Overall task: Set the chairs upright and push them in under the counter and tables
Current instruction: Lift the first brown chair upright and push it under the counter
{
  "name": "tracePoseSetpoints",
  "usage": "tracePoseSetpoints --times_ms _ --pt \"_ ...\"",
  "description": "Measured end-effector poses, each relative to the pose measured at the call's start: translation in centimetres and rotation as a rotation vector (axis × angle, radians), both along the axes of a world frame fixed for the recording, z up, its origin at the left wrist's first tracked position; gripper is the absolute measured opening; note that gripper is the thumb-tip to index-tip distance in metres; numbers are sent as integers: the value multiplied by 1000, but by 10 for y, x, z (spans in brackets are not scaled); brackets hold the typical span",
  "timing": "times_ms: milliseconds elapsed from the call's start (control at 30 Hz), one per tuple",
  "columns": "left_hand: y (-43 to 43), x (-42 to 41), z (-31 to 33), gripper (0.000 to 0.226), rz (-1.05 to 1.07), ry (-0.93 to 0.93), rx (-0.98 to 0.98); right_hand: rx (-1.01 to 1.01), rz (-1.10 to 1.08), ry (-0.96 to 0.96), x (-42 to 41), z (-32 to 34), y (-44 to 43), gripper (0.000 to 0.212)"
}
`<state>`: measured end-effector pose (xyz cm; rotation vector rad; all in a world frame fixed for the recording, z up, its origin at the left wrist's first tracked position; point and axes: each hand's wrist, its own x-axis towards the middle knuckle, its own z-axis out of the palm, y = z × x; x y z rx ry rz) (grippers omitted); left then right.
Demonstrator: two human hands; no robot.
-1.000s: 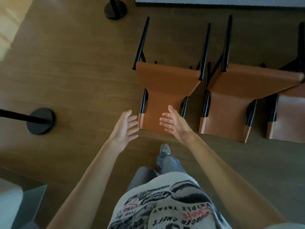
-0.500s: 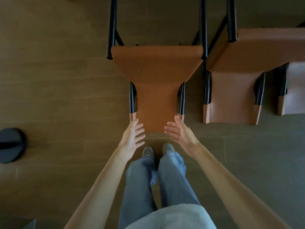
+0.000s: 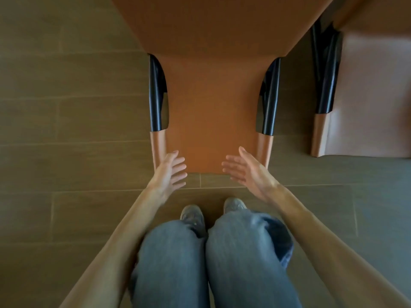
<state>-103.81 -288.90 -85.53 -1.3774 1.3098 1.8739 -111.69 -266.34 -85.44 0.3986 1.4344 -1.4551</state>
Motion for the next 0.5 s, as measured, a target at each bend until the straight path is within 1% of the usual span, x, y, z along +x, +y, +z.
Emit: tracePoseSetpoints --times_ms 67,133,267,400,500 --pt "-2 3 -37 56 -1 -2 30 -16 3 -13 2 -37 1 62" --pt "-7 8 -72 56 12 21 19 -33 -11 -19 7 -73 2 65" --pt "-12 23 -126 56 23 47 8 -43 -36 -30 20 -127 11 71" --pt "-4 32 -160 55 7 62 26 -63 -41 -34 31 -164 15 72" --pt "3 31 -170 53 23 99 40 -80 -26 -5 34 -174 9 71"
